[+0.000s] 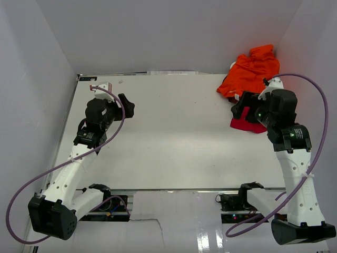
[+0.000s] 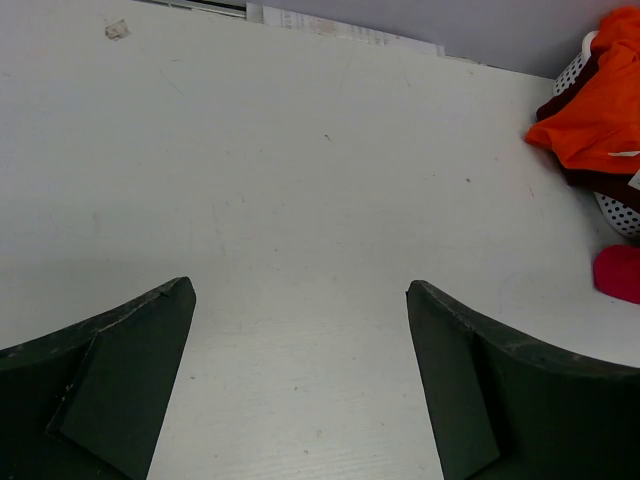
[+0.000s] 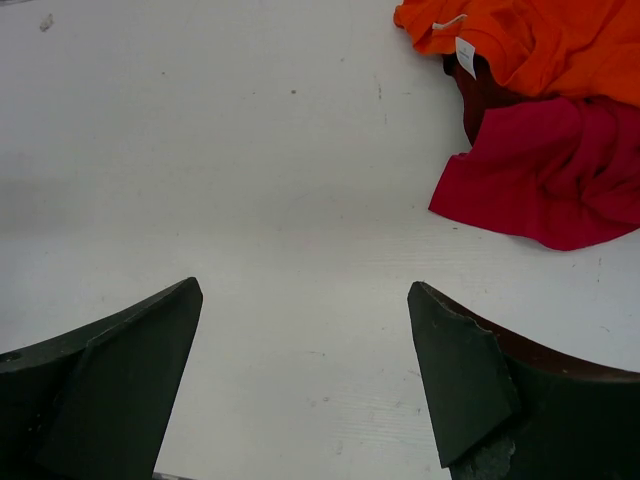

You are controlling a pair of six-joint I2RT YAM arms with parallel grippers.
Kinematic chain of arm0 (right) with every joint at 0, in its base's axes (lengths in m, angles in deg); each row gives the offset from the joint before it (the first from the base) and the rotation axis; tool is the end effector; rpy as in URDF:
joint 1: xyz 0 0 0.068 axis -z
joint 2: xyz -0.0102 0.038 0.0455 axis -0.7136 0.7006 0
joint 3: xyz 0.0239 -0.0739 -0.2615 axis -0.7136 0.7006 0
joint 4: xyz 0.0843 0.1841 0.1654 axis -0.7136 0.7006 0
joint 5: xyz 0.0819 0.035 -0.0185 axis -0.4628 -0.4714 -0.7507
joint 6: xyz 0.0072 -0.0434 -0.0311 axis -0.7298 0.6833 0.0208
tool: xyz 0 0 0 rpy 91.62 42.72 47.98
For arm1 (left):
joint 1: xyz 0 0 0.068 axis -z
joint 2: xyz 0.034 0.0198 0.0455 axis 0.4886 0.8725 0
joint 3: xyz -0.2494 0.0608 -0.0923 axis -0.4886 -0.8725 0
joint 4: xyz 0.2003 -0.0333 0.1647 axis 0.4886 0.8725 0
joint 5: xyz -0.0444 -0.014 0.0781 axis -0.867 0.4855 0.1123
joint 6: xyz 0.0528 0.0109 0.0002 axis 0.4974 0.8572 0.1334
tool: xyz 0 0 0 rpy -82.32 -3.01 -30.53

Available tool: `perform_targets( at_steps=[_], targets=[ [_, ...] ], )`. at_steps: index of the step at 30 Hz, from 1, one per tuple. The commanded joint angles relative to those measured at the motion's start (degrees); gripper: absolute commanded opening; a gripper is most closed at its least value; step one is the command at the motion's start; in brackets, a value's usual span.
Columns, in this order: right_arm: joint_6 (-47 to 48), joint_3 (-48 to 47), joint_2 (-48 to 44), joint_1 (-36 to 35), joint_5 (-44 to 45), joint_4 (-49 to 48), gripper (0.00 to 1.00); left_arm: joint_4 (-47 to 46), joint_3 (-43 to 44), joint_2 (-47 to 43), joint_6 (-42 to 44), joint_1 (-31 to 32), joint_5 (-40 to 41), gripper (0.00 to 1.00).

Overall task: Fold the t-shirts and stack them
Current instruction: Grab crumpled tshirt from bin with the right arm

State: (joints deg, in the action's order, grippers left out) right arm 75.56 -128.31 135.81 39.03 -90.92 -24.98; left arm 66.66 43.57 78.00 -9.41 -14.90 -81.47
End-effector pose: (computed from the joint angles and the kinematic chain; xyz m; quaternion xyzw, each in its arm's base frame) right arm 0.1728 0.0213 0.4209 0.0349 0.8372 0.1122 0.5342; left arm 0.2264 -0.0574 0.3310 -0.0366 0.8058 -0.1639 0.5679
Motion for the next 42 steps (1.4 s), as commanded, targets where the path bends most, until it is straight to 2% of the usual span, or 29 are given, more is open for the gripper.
perform_targets(
  at_steps=[1, 14, 18, 24, 26, 30, 34, 38, 42],
  targets=[
    [0.38, -0.29, -0.74, -0.18, 0.70, -1.03, 0.90, -0.18, 0.87, -1.11, -0.29, -0.20, -0.73, 0.98],
    [1.08, 1.11, -1.53, -0.18, 1.32, -1.21, 0.90, -0.09, 0.78, -1.38, -0.11, -0.20, -0.29, 0.98],
    [4.33, -0.72, 1.71, -0.18, 0.60, 0.63, 0.90, -0.09, 0.96, -1.38, -0.02, -0.20, -0.20, 0.98],
    [6.97, -9.14, 15.77, -2.80, 10.00, 6.69, 1.00, 0.00, 0.96, -1.02, 0.06, -0.20, 0.23, 0.98],
    [6.62, -11.88, 20.78, -5.17, 15.01, 6.96, 0.95, 0.00, 0.96, -1.20, 0.06, -0.20, 0.32, 0.98],
    [8.02, -19.52, 29.48, -12.47, 24.94, 7.31, 0.96, 0.09, 0.96, -1.29, 0.24, -0.20, 1.11, 0.98],
    [9.78, -28.04, 39.23, -13.62, 28.03, 8.64, 0.96, 0.17, 0.87, -1.46, 0.41, -0.20, 1.82, 0.98],
    [11.37, -32.36, 45.57, -13.71, 30.84, 8.19, 0.96, 0.26, 1.04, -1.29, 0.33, -0.20, 1.64, 0.98],
    [12.24, -36.75, 54.78, -14.59, 39.78, 8.98, 0.93, 0.61, 1.31, -0.76, 0.15, -0.20, 2.08, 0.98]
  ],
)
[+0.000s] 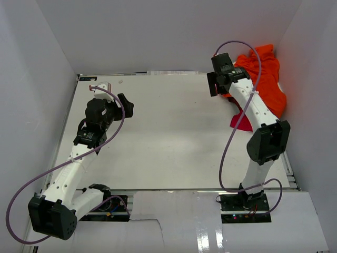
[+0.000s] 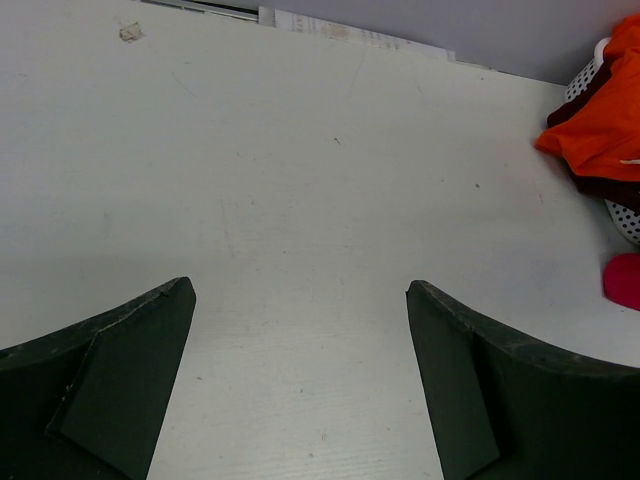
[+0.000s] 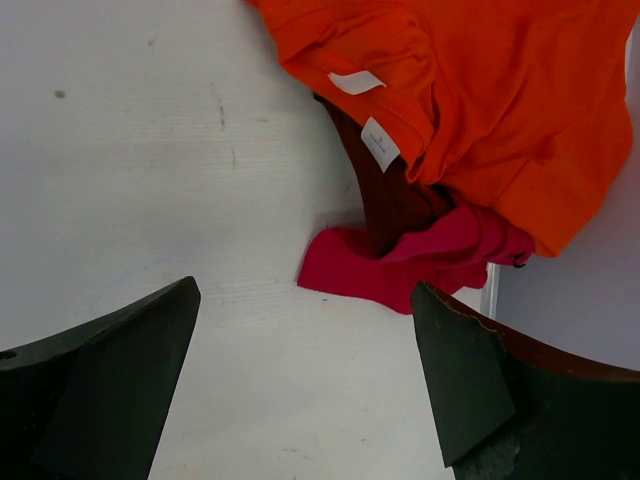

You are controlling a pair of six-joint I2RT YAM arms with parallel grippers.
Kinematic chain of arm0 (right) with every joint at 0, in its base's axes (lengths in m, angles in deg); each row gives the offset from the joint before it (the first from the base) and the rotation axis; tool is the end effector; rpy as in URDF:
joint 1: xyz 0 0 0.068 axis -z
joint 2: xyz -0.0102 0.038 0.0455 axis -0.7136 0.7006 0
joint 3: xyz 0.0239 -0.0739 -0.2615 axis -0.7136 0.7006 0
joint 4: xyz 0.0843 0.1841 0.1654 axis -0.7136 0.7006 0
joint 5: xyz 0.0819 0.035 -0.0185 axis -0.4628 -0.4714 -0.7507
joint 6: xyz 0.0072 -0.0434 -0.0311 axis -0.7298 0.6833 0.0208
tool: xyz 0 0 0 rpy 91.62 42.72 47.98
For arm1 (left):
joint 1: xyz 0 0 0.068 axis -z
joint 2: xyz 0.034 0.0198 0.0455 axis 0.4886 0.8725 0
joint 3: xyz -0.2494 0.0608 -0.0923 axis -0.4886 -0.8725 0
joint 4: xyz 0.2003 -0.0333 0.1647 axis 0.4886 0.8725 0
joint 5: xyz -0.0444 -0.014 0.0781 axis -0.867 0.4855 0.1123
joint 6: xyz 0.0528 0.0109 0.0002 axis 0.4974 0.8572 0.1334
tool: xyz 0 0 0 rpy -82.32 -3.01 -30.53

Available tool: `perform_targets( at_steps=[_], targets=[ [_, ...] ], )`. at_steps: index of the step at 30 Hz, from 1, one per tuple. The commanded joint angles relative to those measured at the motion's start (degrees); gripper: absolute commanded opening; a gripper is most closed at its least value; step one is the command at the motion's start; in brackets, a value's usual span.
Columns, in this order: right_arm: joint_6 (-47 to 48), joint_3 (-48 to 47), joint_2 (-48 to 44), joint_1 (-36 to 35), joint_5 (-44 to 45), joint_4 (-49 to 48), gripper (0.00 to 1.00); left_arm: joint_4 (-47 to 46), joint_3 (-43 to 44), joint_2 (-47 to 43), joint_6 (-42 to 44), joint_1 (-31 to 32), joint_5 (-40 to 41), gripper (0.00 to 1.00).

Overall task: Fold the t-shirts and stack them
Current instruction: Grab crumpled tshirt from bin with the right arm

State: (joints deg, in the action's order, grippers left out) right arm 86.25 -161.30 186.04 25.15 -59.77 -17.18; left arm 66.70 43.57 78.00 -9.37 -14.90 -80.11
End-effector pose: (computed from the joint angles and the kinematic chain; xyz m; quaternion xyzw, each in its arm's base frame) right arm 0.3759 0.1215 0.3610 -0.0571 0.9100 -0.1583 0.3789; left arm 0.2265 -0.0566 0.3309 -0.0433 0.8056 -0.1544 0.5703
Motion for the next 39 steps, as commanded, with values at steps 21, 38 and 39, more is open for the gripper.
perform_targets(
  at_steps=[21, 38, 39],
  targets=[
    [6.99, -24.87, 32.26, -0.63, 26.07, -5.31, 0.86, 0.57, 0.78, 0.20, -1.12, -0.20, -0.59, 0.98],
    [10.88, -20.31, 35.25, 2.45, 19.30, -16.92, 0.86, 0.57, 0.96, 1.79, -0.86, -0.20, -0.24, 0.98],
    [10.79, -20.04, 35.69, 2.28, 18.95, -16.92, 0.86, 0.66, 0.96, 1.70, -0.86, -0.11, 0.02, 0.98]
  ],
)
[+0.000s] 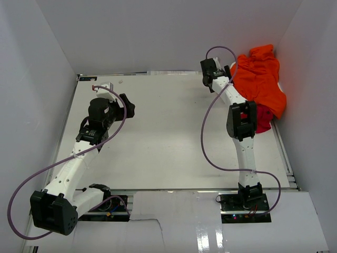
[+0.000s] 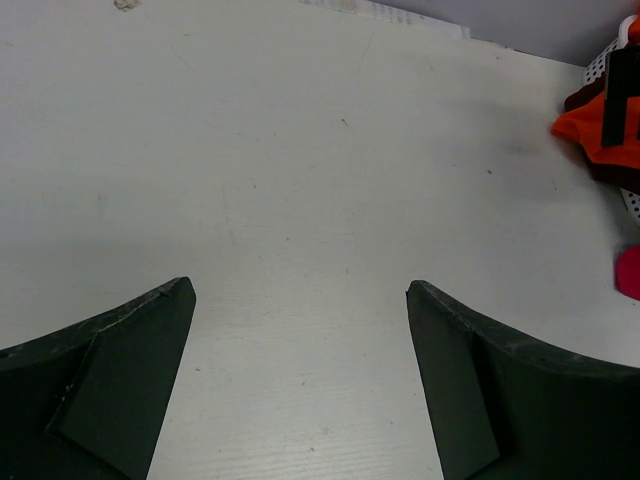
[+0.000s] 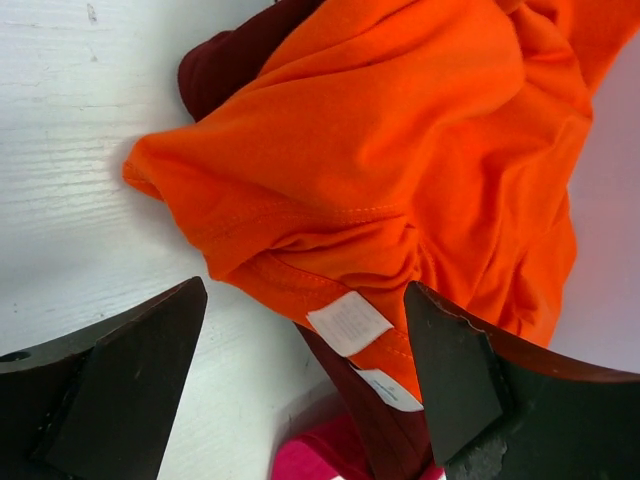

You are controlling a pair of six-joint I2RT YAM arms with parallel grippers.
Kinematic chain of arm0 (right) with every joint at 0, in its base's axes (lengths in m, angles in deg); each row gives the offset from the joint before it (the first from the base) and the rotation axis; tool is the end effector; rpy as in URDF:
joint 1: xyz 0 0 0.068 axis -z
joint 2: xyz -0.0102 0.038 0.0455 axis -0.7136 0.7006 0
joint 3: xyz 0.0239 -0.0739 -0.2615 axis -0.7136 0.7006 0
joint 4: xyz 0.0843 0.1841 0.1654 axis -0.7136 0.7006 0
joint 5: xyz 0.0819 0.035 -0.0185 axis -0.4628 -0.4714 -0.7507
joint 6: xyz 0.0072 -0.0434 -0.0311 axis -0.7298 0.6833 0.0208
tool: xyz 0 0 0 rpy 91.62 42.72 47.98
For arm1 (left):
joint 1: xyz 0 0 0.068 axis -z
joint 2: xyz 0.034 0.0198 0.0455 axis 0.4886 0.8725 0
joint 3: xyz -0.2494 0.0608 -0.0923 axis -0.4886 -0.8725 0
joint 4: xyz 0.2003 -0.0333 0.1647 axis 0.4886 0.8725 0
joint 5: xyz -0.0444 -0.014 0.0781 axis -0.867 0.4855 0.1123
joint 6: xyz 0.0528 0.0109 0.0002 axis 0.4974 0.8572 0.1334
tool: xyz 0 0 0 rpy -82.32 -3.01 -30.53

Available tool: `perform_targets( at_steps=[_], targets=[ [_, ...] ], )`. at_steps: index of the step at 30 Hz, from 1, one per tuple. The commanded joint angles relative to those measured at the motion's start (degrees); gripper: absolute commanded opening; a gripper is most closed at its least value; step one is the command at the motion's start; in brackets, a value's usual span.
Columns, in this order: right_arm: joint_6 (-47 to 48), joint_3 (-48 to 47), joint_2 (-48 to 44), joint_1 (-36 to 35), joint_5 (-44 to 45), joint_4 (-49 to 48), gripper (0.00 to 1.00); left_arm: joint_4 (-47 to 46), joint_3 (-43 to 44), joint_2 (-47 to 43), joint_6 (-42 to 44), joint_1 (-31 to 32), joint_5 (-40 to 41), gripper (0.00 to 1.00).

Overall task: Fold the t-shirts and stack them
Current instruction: Grab crumpled tshirt from bin with the right arm

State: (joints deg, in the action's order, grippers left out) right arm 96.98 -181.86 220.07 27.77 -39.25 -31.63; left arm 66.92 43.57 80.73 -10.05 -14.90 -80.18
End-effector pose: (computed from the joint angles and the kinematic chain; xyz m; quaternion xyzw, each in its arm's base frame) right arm 0.5159 0.1370 0.2304 -0.0472 0.8611 -0.3586 0.3573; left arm 0.2362 -0.0591 0.3201 -0.0480 0.8203 -0.1519 0.5493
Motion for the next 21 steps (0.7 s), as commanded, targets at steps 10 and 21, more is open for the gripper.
perform_targets(
  at_steps=[10, 21],
  targets=[
    [-0.38, -1.14, 4.91, 0.18, 1.06, -2.65, 0.82, 0.70, 1.22, -0.42, 0.00, -0.20, 0.53, 0.98],
    [1.02, -1.23, 7.64, 0.88, 6.06, -5.72, 0.75, 0.79, 1.13, -0.24, -0.09, -0.20, 0.53, 0.98]
  ],
)
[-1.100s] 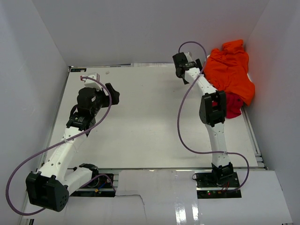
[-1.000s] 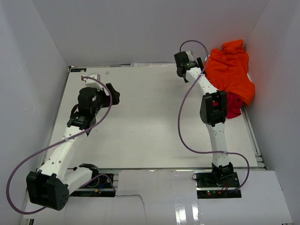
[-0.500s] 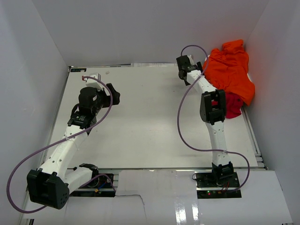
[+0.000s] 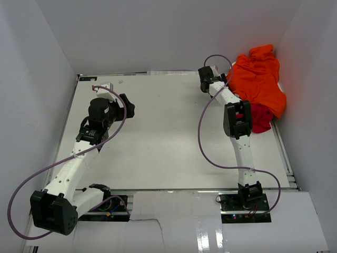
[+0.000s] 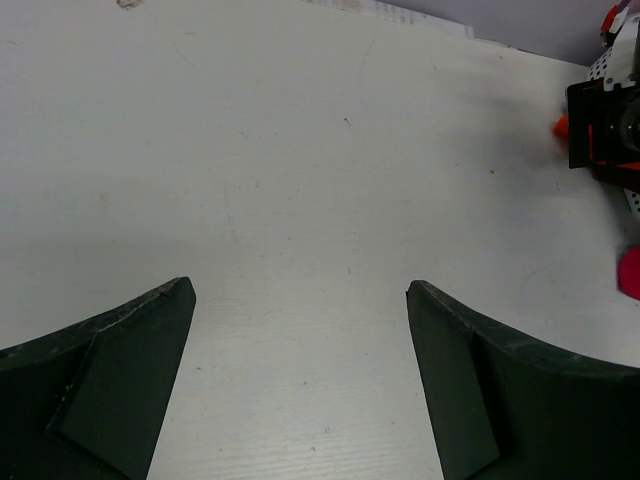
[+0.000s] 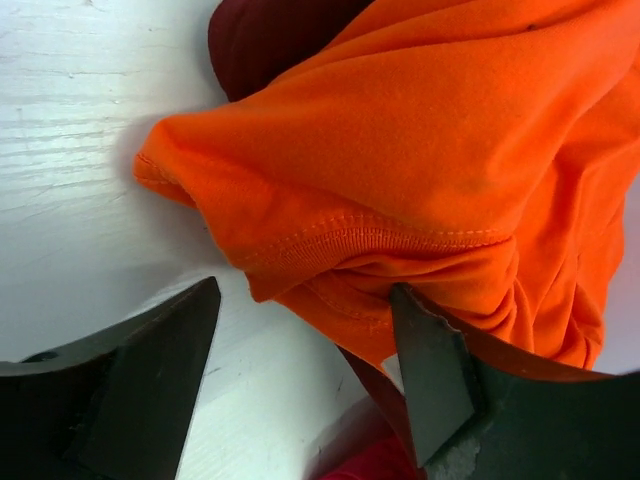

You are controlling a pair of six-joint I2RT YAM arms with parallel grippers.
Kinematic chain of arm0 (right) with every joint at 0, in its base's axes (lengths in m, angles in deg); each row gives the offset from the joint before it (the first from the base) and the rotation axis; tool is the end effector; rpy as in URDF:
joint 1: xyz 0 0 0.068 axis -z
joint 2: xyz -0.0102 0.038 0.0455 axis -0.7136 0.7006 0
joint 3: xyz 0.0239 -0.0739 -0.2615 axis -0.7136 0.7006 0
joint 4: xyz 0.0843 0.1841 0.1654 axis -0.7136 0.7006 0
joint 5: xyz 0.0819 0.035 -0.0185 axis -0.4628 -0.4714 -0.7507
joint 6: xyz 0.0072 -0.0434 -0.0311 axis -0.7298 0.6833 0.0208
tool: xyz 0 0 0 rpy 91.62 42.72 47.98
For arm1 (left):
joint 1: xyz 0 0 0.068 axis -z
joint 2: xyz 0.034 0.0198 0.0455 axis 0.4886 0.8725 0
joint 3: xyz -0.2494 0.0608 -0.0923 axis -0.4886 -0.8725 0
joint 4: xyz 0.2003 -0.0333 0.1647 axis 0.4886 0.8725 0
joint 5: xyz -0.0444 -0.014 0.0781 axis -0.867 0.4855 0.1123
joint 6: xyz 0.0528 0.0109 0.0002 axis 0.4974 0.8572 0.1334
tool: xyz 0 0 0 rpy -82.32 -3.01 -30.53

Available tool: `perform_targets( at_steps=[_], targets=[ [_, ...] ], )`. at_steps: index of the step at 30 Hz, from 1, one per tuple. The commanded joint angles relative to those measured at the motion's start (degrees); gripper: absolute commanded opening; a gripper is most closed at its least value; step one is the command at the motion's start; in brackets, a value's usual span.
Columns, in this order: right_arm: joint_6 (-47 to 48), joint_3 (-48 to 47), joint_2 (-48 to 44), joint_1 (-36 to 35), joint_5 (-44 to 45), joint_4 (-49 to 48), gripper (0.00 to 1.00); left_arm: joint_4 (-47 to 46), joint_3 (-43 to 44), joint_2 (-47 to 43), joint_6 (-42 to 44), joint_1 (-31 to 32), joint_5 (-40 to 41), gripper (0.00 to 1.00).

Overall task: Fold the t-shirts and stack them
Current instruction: Grab crumpled tshirt from bin with the right arm

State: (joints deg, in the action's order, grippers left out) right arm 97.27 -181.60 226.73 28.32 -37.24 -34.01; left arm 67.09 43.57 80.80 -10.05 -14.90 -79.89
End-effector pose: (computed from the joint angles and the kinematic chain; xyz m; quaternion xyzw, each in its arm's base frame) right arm 0.5292 0.1349 0.1718 -0.0565 0.8640 -0.3845 0.3200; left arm 0.2364 -0.0589 0.3196 -0.0495 0.8214 -0.1493 0.5482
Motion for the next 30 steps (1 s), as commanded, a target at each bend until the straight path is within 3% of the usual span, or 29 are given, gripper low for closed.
perform_targets(
  at_steps=[1, 6, 8, 10, 12, 19, 23, 25, 27, 28, 29, 30],
  targets=[
    [1.00, -1.23, 0.97, 0.34, 4.67, -4.04, 0.71, 0.62, 1.05, -0.22, -0.18, -0.20, 0.24, 0.98],
    [3.46, 0.44, 0.97, 0.51, 7.83, -8.35, 0.61, 0.62, 1.13, -0.22, -0.09, -0.11, 0.51, 0.98],
    [3.90, 0.27, 1.06, 0.95, 8.72, -9.31, 0.38, 0.70, 1.05, -0.04, -0.09, -0.20, 0.51, 0.98],
    [4.08, 0.26, 0.97, 1.48, 9.07, -9.76, 0.27, 0.70, 1.13, -0.04, -0.01, -0.20, 0.68, 0.98],
    [4.08, 0.00, 0.89, 1.57, 9.68, -10.29, 0.09, 0.79, 1.13, -0.04, -0.09, -0.20, 0.77, 0.98],
    [4.17, 0.88, -2.09, 1.57, 10.03, -10.46, 0.08, 0.79, 1.13, 0.22, -0.01, -0.20, 0.77, 0.98],
    [3.99, 2.11, -3.59, 1.57, 10.04, -10.46, 0.12, 0.79, 1.13, 0.13, -0.09, -0.20, 0.68, 0.98],
    [3.90, 2.20, -4.03, 1.57, 9.95, -10.46, 0.26, 0.79, 1.13, 0.13, -0.01, -0.20, 0.68, 0.98],
    [3.90, 2.28, -4.30, 1.57, 9.86, -10.46, 0.31, 0.79, 1.05, 0.04, 0.00, -0.11, 0.68, 0.98],
    [3.82, 2.28, -4.47, 1.57, 9.77, -10.46, 0.39, 0.88, 1.13, 0.04, 0.00, -0.11, 0.77, 0.98],
    [3.90, 2.20, -4.65, 1.57, 9.60, -10.46, 0.63, 0.79, 1.05, -0.04, -0.09, -0.20, 0.77, 0.98],
    [3.82, 2.37, -4.74, 1.48, 9.51, -10.46, 0.77, 0.79, 1.13, -0.04, -0.01, -0.20, 0.77, 0.98]
  ],
)
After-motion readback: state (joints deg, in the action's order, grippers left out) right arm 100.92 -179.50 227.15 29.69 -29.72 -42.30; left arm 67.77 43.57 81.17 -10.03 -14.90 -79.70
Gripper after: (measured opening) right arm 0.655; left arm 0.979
